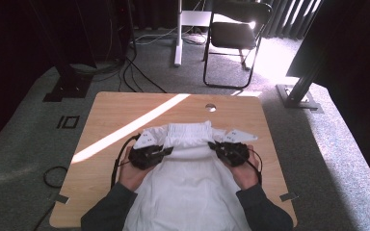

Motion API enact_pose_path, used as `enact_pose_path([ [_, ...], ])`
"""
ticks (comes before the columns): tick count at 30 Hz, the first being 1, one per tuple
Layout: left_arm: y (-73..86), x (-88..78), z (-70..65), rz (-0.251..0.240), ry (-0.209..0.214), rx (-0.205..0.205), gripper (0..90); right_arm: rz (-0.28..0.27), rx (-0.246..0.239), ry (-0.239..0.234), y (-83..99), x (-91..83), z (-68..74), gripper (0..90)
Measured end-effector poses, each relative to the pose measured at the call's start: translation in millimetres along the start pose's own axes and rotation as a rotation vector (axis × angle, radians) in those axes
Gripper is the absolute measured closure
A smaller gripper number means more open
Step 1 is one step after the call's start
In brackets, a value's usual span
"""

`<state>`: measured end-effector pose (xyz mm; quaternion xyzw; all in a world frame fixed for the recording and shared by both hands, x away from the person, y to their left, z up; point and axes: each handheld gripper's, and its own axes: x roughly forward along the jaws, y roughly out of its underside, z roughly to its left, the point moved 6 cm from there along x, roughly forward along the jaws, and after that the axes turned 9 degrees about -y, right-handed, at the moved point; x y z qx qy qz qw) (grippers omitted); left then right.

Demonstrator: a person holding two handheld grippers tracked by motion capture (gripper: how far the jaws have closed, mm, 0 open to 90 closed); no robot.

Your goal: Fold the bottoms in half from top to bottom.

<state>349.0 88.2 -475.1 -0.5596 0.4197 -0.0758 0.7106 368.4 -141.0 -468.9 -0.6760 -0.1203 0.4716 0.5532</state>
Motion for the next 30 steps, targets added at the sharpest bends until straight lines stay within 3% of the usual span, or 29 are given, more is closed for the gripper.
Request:
enact_pose_path([
  [1, 9.4, 1.7, -2.3, 0.017, 0.011, -0.026, 82.7, 0.013, 0.009, -0.01, 9.1, 1.9, 4.6, 85.8],
  [5, 51.7, 15.5, -10.2, 0.143, 0.004, -0.033, 83.5, 0.093, 0.015, -0.024, 45.4, 16.5, 20.6, 85.8],
  [8, 77.4, 25.7, -10.9, 0.214, 0.001, -0.062, 83.6, 0.166, 0.031, -0.049, 73.7, 32.1, 30.2, 85.8],
  [12, 97.8, 40.5, -9.4, 0.298, -0.029, -0.012, 83.5, 0.245, 0.064, -0.071, 100.7, 50.3, 34.2, 85.8],
  [17, 92.3, 56.0, 2.5, 0.32, -0.085, 0.065, 83.2, 0.274, 0.075, -0.058, 102.7, 64.8, 30.5, 85.6],
  [21, 83.0, 69.5, 18.2, 0.338, -0.102, 0.093, 83.1, 0.272, 0.094, -0.053, 97.2, 75.3, 22.8, 85.3],
  [30, 63.5, 101.3, 54.9, 0.342, -0.096, 0.062, 82.9, 0.265, 0.158, -0.047, 79.0, 101.8, -13.8, 84.8],
])
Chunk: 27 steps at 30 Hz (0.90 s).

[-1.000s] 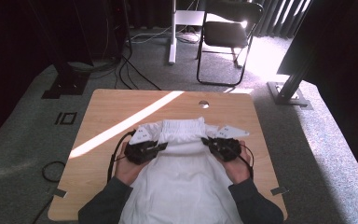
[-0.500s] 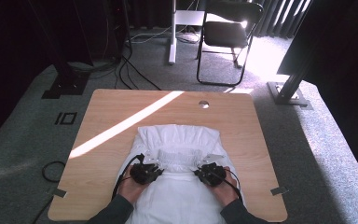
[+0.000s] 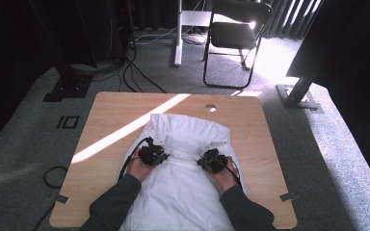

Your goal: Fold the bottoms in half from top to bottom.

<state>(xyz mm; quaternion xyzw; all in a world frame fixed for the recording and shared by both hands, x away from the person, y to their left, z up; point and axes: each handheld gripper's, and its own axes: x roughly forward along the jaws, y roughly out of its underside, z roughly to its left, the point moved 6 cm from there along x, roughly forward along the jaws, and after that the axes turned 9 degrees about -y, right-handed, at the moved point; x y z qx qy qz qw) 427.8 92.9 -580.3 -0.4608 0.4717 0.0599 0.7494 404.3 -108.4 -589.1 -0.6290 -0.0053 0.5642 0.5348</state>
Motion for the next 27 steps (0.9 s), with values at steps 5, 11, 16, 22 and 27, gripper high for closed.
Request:
enact_pose_path([
  [5, -15.6, 15.1, 14.8, -0.005, -0.031, -0.016, 82.8, 0.006, 0.01, 0.045, -24.7, 12.8, -28.6, 84.6],
  [11, -32.2, 32.2, 34.1, -0.016, -0.081, -0.071, 82.7, 0.021, 0.044, 0.098, -53.4, 28.9, -56.3, 84.1],
  [16, -35.0, 36.7, 37.0, -0.037, -0.122, -0.105, 82.7, -0.008, 0.119, 0.083, -62.8, 35.3, -67.7, 84.0],
  [22, -38.2, 27.3, 36.8, -0.051, -0.113, -0.124, 83.2, -0.01, 0.098, 0.072, -64.1, 30.3, -66.0, 84.9],
  [27, -60.1, -21.0, 31.2, -0.196, -0.096, -0.137, 83.5, -0.133, 0.056, 0.071, -77.0, -5.7, -54.4, 85.3],
])
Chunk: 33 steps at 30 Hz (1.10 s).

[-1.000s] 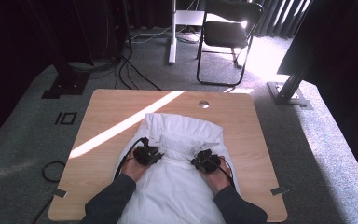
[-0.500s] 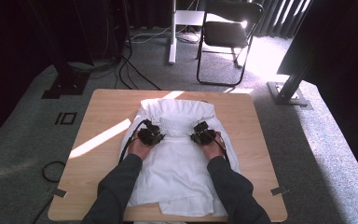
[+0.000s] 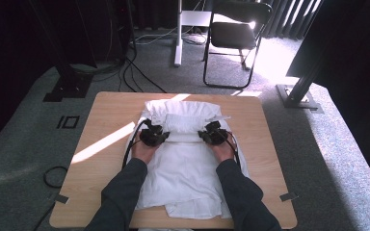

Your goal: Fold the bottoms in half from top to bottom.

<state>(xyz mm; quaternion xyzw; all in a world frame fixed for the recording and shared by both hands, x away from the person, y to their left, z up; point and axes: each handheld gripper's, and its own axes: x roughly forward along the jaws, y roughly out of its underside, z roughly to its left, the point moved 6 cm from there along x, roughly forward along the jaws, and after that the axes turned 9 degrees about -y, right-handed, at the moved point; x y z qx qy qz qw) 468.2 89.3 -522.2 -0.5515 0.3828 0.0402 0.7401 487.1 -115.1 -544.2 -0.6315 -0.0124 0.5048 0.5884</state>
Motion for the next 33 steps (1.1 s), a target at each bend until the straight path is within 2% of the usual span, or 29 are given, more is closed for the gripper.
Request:
enact_pose_path([
  [6, -40.8, -59.3, -11.2, -0.177, 0.03, 0.025, 83.4, -0.161, -0.1, 0.011, -33.5, -62.7, 20.6, 85.4],
  [9, -52.9, -85.2, -18.2, -0.238, 0.054, 0.046, 83.4, -0.23, -0.134, -0.001, -43.7, -92.6, 30.9, 85.3],
  [11, -54.0, -96.2, -23.3, -0.249, 0.062, 0.062, 83.4, -0.256, -0.155, -0.006, -45.6, -109.3, 38.6, 85.3],
  [14, -44.8, -107.9, -32.7, -0.236, 0.085, 0.084, 83.3, -0.238, -0.185, -0.013, -37.0, -121.0, 49.6, 85.2],
  [16, -34.7, -109.5, -36.9, -0.22, 0.094, 0.092, 83.2, -0.215, -0.186, -0.031, -25.1, -122.3, 54.8, 85.1],
  [20, 0.1, -102.3, -47.6, -0.168, 0.117, 0.092, 82.5, -0.16, -0.167, -0.07, 8.9, -113.4, 61.3, 84.9],
  [21, 11.1, -97.9, -50.9, -0.147, 0.125, 0.077, 82.2, -0.143, -0.158, -0.078, 19.1, -109.5, 62.7, 84.9],
  [22, 26.4, -91.2, -55.0, -0.112, 0.139, 0.064, 82.2, -0.128, -0.151, -0.084, 29.7, -104.7, 63.6, 84.9],
  [25, 61.0, -73.3, -61.1, -0.019, 0.159, 0.067, 81.7, -0.061, -0.133, -0.096, 61.9, -87.9, 64.1, 84.8],
  [26, 71.7, -66.7, -61.3, 0.009, 0.17, 0.05, 81.2, -0.04, -0.119, -0.108, 71.5, -82.1, 63.6, 84.8],
  [27, 83.6, -58.8, -61.4, 0.043, 0.191, 0.015, 80.6, -0.019, -0.108, -0.116, 80.1, -76.4, 63.4, 84.9],
  [29, 98.4, -47.3, -61.1, 0.098, 0.196, -0.009, 76.2, 0.022, -0.096, -0.116, 94.0, -64.9, 62.9, 85.0],
  [30, 101.5, -44.9, -60.4, 0.111, 0.199, -0.023, 70.7, 0.045, -0.091, -0.115, 100.7, -58.4, 62.6, 84.6],
  [32, 101.6, -46.9, -58.1, 0.1, 0.224, -0.069, 62.4, 0.08, -0.092, -0.111, 107.1, -51.5, 61.5, 79.7],
  [33, 98.3, -52.2, -55.1, 0.081, 0.21, -0.068, 58.6, 0.093, -0.08, -0.115, 108.5, -50.1, 60.8, 73.8],
])
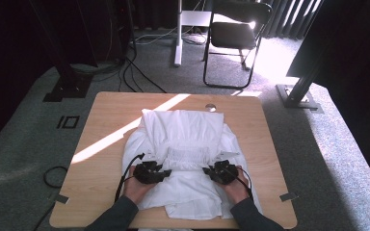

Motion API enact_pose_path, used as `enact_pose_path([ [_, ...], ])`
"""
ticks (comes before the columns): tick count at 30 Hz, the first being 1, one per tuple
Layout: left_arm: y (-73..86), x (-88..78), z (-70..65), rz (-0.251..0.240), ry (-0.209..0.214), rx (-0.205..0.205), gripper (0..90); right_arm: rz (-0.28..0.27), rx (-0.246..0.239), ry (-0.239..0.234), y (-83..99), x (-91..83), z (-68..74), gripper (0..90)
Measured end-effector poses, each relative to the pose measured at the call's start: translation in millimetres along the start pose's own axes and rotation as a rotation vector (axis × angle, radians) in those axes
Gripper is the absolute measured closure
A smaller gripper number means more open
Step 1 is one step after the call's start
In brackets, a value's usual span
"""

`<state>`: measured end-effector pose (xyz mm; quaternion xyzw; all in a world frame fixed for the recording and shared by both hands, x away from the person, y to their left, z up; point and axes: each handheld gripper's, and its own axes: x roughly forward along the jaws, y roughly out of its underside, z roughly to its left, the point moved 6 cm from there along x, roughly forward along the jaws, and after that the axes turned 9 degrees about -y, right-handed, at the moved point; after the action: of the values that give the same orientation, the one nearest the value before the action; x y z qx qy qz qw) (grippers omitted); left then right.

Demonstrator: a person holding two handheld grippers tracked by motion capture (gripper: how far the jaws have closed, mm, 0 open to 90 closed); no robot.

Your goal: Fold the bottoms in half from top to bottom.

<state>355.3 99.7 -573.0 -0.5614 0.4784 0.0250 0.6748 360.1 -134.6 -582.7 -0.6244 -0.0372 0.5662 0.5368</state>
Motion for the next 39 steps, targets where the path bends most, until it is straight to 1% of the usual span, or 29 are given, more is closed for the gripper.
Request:
enact_pose_path([
  [2, -5.9, -11.3, 2.8, -0.034, -0.013, 0.0, 51.8, -0.017, 0.002, -0.038, -2.7, -4.0, 0.8, 58.9],
  [4, -14.6, -25.8, 10.2, -0.082, -0.025, -0.018, 50.2, -0.06, -0.02, -0.034, -10.5, -17.2, 3.0, 51.0],
  [5, -14.6, -25.8, 10.2, -0.082, -0.025, -0.018, 49.5, -0.06, -0.02, -0.034, -10.5, -17.2, 3.0, 51.0],
  [6, -31.7, -38.2, 27.2, -0.14, -0.044, -0.062, 49.9, -0.145, -0.044, -0.007, -26.3, -38.7, -0.6, 47.2],
  [7, -36.9, -38.2, 31.9, -0.149, -0.053, -0.074, 51.7, -0.165, -0.034, 0.003, -31.6, -43.8, -4.4, 48.5],
  [8, -36.9, -38.2, 31.9, -0.149, -0.053, -0.074, 54.4, -0.175, -0.016, 0.019, -36.5, -46.7, -10.1, 56.4],
  [9, -42.0, -36.2, 35.5, -0.153, -0.056, -0.087, 54.4, -0.175, -0.016, 0.019, -36.5, -46.7, -10.1, 56.4],
  [10, -46.5, -32.6, 37.9, -0.146, -0.053, -0.096, 63.7, -0.163, 0.025, 0.036, -42.9, -45.6, -22.6, 73.2],
  [11, -53.9, -20.3, 38.4, -0.122, -0.05, -0.088, 68.0, -0.147, 0.04, 0.045, -45.1, -41.2, -29.0, 78.4],
  [12, -53.9, -20.3, 38.4, -0.122, -0.05, -0.088, 69.4, -0.147, 0.04, 0.045, -45.1, -41.2, -29.0, 78.4],
  [13, -56.2, -11.3, 37.6, -0.097, -0.055, -0.075, 69.6, -0.11, 0.076, 0.075, -47.2, -28.7, -42.3, 80.5],
  [14, -57.3, -1.7, 37.1, -0.069, -0.073, -0.059, 69.6, -0.11, 0.076, 0.075, -47.2, -28.7, -42.3, 80.5],
  [15, -57.4, 8.1, 37.0, -0.043, -0.084, -0.048, 71.0, -0.071, 0.106, 0.106, -47.1, -14.4, -53.7, 80.5],
  [16, -56.7, 17.6, 37.3, -0.017, -0.093, -0.047, 71.0, -0.071, 0.106, 0.106, -47.1, -14.4, -53.7, 80.5],
  [17, -53.8, 32.6, 39.3, 0.025, -0.101, -0.064, 73.9, -0.045, 0.13, 0.11, -46.2, -1.8, -61.1, 80.5],
  [18, -53.8, 32.6, 39.3, 0.025, -0.101, -0.064, 74.9, -0.035, 0.143, 0.112, -45.4, 3.5, -63.7, 80.7],
  [19, -52.2, 38.1, 39.3, 0.038, -0.091, -0.072, 74.9, -0.035, 0.143, 0.112, -45.4, 3.5, -63.7, 80.7],
  [21, -49.2, 44.0, 38.8, 0.051, -0.086, -0.073, 74.9, -0.031, 0.167, 0.065, -43.0, 13.5, -67.0, 79.3],
  [22, -46.9, 43.3, 36.6, 0.044, -0.069, -0.077, 74.5, -0.037, 0.178, 0.053, -42.4, 13.5, -67.0, 78.5],
  [24, -45.7, 41.3, 35.1, 0.038, -0.064, -0.073, 74.1, -0.067, 0.178, 0.01, -42.5, 9.6, -64.1, 76.6],
  [27, -40.5, 33.2, 26.2, 0.018, -0.026, -0.067, 73.5, -0.088, 0.172, -0.018, -42.0, 3.2, -58.6, 75.2],
  [28, -36.0, 27.6, 16.5, -0.004, 0.01, -0.05, 72.6, -0.104, 0.16, -0.043, -40.5, -2.9, -51.6, 74.3],
  [30, -33.6, 24.9, 11.5, -0.014, 0.027, -0.038, 70.3, -0.12, 0.149, -0.078, -38.1, -8.0, -42.8, 72.4],
  [31, -28.3, 19.7, 1.9, -0.035, 0.08, -0.017, 69.9, -0.126, 0.141, -0.093, -36.8, -10.5, -38.8, 71.7],
  [32, -28.3, 19.7, 1.9, -0.035, 0.08, -0.017, 69.8, -0.139, 0.14, -0.128, -36.0, -13.1, -34.3, 70.4],
  [33, -21.6, 16.2, -6.7, -0.032, 0.108, 0.021, 69.3, -0.154, 0.141, -0.16, -35.9, -16.3, -30.4, 68.9],
  [35, -17.7, 14.8, -10.7, -0.023, 0.121, 0.029, 69.2, -0.174, 0.118, -0.143, -37.9, -23.7, -27.6, 67.0],
  [36, -9.5, 13.0, -17.6, -0.009, 0.142, 0.055, 69.2, -0.184, 0.106, -0.128, -40.1, -27.5, -27.6, 65.7],
  [39, 1.9, 9.2, -23.4, 0.014, 0.16, 0.07, 68.7, -0.208, 0.098, -0.095, -47.4, -33.6, -29.0, 62.8],
])
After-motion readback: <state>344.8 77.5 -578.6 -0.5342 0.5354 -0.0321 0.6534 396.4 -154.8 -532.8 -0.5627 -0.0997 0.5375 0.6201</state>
